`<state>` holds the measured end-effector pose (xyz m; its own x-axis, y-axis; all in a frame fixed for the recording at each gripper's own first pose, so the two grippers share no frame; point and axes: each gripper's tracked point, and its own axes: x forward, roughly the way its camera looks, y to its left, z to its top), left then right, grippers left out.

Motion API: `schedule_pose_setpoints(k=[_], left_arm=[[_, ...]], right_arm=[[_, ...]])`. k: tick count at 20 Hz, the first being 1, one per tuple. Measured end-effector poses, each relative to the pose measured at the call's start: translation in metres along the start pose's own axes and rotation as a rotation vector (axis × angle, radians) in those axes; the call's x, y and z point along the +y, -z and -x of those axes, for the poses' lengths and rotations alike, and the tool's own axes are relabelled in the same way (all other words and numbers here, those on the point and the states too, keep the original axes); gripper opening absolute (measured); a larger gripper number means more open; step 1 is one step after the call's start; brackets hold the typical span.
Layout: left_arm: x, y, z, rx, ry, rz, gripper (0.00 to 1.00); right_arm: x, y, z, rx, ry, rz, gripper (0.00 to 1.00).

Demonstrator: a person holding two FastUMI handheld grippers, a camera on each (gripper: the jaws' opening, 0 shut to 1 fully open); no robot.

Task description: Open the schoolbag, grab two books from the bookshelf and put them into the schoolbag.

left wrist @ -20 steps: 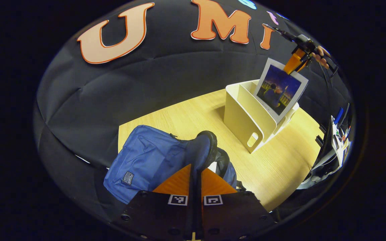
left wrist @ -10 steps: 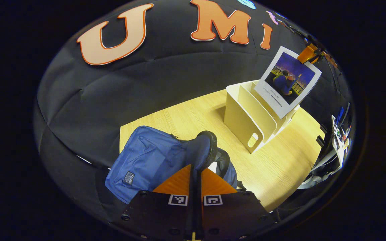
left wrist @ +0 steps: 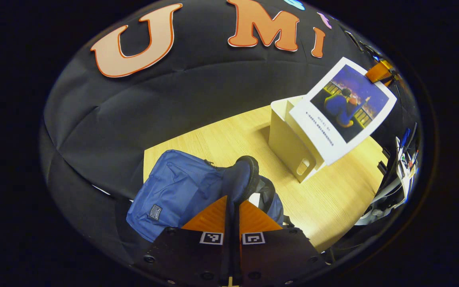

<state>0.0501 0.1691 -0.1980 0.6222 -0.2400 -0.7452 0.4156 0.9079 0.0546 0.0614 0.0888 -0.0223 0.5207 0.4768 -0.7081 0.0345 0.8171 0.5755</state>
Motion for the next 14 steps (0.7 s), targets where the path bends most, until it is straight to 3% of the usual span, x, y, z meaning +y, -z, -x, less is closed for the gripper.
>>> schedule_pose_setpoints(k=[2,6,14], left_arm=[[0.003,-0.003,0.002,-0.008,-0.010,-0.003,0.00],[0.007,-0.008,0.006,-0.017,-0.024,0.008,0.04],[0.025,-0.024,0.020,-0.045,-0.060,0.030,0.04]], right_arm=[[0.004,0.009,-0.010,0.004,-0.026,-0.007,0.26],[0.026,0.034,-0.030,0.023,-0.133,-0.052,0.26],[0.057,0.069,-0.082,0.034,-0.189,-0.063,0.25]])
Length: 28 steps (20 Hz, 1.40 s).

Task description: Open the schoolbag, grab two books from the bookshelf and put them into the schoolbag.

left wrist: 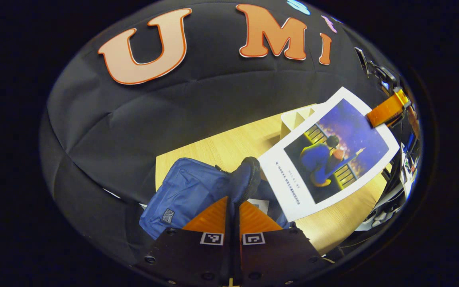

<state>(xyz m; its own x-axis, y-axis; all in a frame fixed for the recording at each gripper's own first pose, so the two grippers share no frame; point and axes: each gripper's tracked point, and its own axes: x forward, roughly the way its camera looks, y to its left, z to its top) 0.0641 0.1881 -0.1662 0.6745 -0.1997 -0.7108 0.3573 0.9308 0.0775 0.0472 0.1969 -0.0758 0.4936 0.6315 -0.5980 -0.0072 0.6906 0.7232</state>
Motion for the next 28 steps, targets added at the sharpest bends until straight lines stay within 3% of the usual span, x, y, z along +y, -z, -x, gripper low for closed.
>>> schedule_pose_setpoints(k=[9,22,28], left_arm=[[0.004,-0.012,0.006,-0.004,-0.028,0.010,0.04],[0.006,-0.016,0.012,-0.028,0.004,0.024,0.03],[0.000,-0.019,0.016,-0.054,0.024,0.024,0.03]], right_arm=[[0.011,0.034,-0.060,0.007,0.057,-0.092,0.25],[0.049,0.086,-0.164,0.027,0.088,-0.199,0.25],[0.059,0.094,-0.188,-0.069,0.055,-0.277,0.25]])
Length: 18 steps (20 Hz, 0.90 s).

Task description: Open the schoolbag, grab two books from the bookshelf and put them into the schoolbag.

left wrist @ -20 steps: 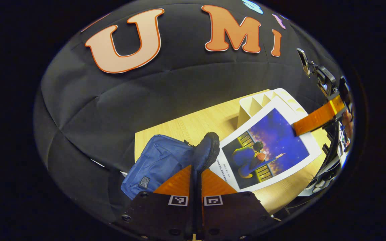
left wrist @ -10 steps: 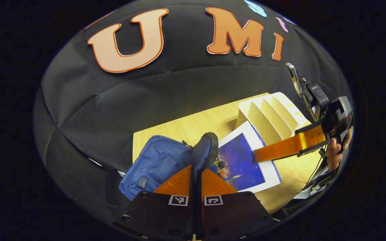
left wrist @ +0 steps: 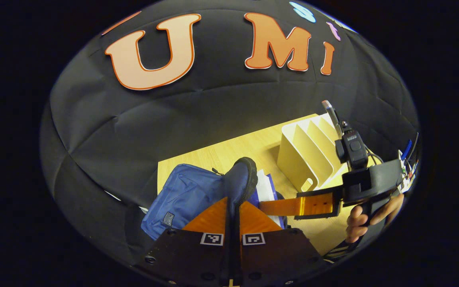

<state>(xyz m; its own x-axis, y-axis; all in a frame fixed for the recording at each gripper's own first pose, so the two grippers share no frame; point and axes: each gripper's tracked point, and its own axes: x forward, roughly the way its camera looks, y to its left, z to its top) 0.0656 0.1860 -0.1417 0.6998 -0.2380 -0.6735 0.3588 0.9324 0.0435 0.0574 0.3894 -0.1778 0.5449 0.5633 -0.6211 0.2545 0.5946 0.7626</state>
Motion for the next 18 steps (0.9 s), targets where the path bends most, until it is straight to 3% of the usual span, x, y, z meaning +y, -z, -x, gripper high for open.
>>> schedule_pose_setpoints(k=[7,13,15,16,18], left_arm=[[-0.009,0.006,0.000,-0.002,0.032,-0.009,0.03],[-0.010,0.007,0.000,0.009,0.034,-0.029,0.03],[-0.007,0.007,0.001,0.014,0.032,-0.010,0.03],[-0.007,0.006,-0.001,0.012,0.034,-0.002,0.03],[0.000,0.009,-0.003,0.024,0.020,0.011,0.03]], right_arm=[[-0.010,0.013,-0.029,-0.089,0.031,0.057,0.27],[-0.014,0.023,-0.058,-0.073,0.053,0.079,0.28],[-0.013,0.030,-0.059,-0.014,0.054,0.050,0.28],[-0.014,0.029,-0.057,-0.001,0.077,0.039,0.31],[-0.026,0.018,-0.049,-0.006,0.146,0.133,0.41]])
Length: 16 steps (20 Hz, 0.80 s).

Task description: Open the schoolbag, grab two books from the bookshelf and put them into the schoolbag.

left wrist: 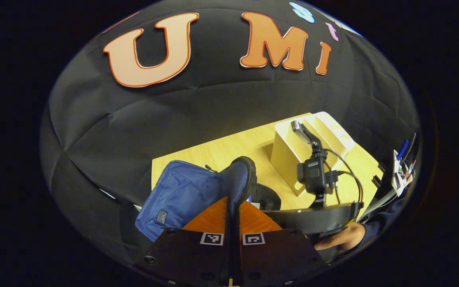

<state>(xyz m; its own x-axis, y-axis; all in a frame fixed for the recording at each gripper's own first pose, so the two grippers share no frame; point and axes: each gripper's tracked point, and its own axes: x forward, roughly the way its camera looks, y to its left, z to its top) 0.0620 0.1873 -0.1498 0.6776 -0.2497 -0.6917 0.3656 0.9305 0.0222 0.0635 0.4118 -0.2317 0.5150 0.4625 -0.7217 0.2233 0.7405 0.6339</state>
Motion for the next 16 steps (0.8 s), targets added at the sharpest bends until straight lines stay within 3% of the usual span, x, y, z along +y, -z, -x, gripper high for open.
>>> schedule_pose_setpoints(k=[1,2,8,9,10,14,15,16], left_arm=[[0.001,0.002,-0.002,0.006,-0.005,0.004,0.03],[-0.001,0.002,-0.002,0.008,-0.002,0.010,0.03],[-0.011,0.004,-0.007,0.012,-0.009,-0.020,0.04],[-0.015,0.003,-0.007,0.005,-0.001,-0.017,0.01],[-0.019,0.003,-0.007,0.003,0.008,-0.014,0.13],[-0.041,0.003,-0.011,-0.004,0.010,0.002,0.22],[-0.048,0.001,-0.008,-0.009,0.009,0.001,0.25],[-0.055,-0.001,-0.008,-0.016,0.006,-0.004,0.27]], right_arm=[[-0.002,-0.011,0.006,-0.030,0.012,0.077,0.58],[-0.004,-0.018,0.013,-0.047,0.023,0.151,0.50],[-0.013,-0.076,0.067,-0.215,0.070,0.381,0.66],[-0.021,-0.090,0.077,-0.244,0.091,0.402,0.57],[-0.028,-0.102,0.089,-0.283,0.110,0.416,0.72],[-0.058,-0.147,0.130,-0.401,0.164,0.450,0.73],[-0.066,-0.157,0.142,-0.429,0.177,0.464,0.63],[-0.073,-0.168,0.155,-0.454,0.182,0.483,0.74]])
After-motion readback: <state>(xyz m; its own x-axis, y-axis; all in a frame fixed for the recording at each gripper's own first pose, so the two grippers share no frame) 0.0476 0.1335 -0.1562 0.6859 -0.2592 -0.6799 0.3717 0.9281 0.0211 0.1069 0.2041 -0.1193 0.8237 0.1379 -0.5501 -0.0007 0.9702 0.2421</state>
